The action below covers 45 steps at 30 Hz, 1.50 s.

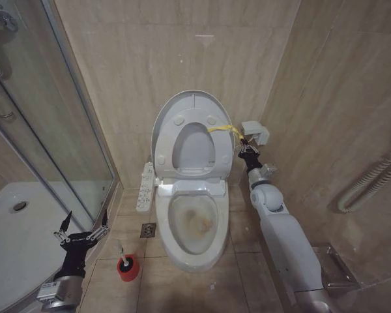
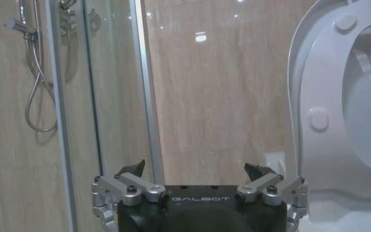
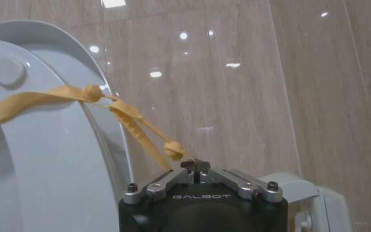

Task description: Open the toilet lid, clean the toilet bowl with a toilet brush, close the toilet lid, and flush.

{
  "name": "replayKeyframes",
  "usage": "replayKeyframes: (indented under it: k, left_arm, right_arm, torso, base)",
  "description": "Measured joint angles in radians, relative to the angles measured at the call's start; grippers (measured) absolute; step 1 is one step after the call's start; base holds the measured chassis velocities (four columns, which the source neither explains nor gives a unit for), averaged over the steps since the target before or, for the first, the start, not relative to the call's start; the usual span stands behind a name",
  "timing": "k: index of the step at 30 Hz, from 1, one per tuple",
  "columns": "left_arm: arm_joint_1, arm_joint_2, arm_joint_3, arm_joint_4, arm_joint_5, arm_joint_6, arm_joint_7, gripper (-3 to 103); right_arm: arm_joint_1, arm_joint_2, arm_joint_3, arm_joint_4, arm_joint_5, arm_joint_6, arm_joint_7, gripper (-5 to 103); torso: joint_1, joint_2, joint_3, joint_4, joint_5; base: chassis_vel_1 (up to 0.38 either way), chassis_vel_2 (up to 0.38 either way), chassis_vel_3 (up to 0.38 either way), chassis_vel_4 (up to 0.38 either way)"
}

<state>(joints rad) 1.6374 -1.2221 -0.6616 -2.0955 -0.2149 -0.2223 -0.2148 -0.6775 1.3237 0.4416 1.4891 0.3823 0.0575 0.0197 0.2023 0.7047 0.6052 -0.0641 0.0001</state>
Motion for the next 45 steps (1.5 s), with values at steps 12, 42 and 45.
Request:
replayKeyframes:
  k: [12,42,45]
  left_arm:
    - [-0.001,0.0,0.0,0.0,0.0,0.0,0.0,100]
    - [0.0,0.0,0.0,0.0,0.0,0.0,0.0,100]
    - [0.0,0.0,0.0,0.0,0.0,0.0,0.0,100]
  right_arm:
    - [0.01,0.006,-0.001,-0.004,-0.046,0.025,0.025,1]
    - [0.159,-0.067,-0.117,-0.124,-0.009,-0.067,0.103,1]
    - [0.179,-0.069,-0.125,-0.143,-0.004,-0.066,0.103,1]
  torso:
    - [0.001,0.0,0.001,-0.0003,0.0]
    - [0.0,0.0,0.0,-0.0001,-0.0002]
    - [0.001,0.0,0.0,-0.0002,-0.0001]
  base:
    - [-0.059,0.06,0.064,-0.068]
    - [0.0,0.0,0.0,0.0]
    - [0.0,0.0,0.0,0.0]
